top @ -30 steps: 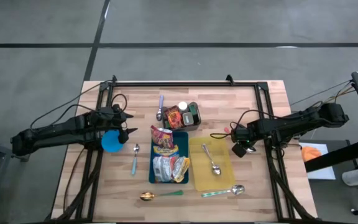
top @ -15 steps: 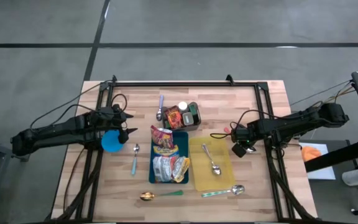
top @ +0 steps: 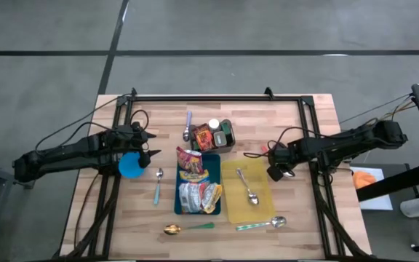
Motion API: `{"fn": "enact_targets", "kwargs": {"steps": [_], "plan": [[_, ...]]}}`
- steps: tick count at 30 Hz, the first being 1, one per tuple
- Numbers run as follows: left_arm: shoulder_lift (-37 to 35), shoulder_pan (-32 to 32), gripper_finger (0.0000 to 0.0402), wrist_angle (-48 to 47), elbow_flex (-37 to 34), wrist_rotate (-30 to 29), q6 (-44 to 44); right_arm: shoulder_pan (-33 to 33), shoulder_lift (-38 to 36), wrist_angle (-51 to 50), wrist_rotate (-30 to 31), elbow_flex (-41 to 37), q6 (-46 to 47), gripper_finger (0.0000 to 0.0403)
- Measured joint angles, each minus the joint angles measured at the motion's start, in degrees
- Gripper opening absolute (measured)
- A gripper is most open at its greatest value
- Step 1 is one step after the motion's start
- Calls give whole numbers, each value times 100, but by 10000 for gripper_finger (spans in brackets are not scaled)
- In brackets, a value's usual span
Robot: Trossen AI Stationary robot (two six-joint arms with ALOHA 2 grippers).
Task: Pick & Place Food Item
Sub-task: Put the orange spoon into the yellow bin
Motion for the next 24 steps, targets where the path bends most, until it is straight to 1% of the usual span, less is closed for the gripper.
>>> {"fn": "enact_targets", "kwargs": {"steps": [10,14,20,24], "plan": [[-2,0,336,0,1,0,1,0,-39,-324,431,565,190,19],[-2,-2,336,0,0,-2,0,24,-94,-496,729,897,189,19],[-2,-2,336,0,0,0,0,206,-217,-653,1316,1457,122,19],[-2,-1,336,1,2,-2,0,409,-225,-571,1428,1807,116,19]]}}
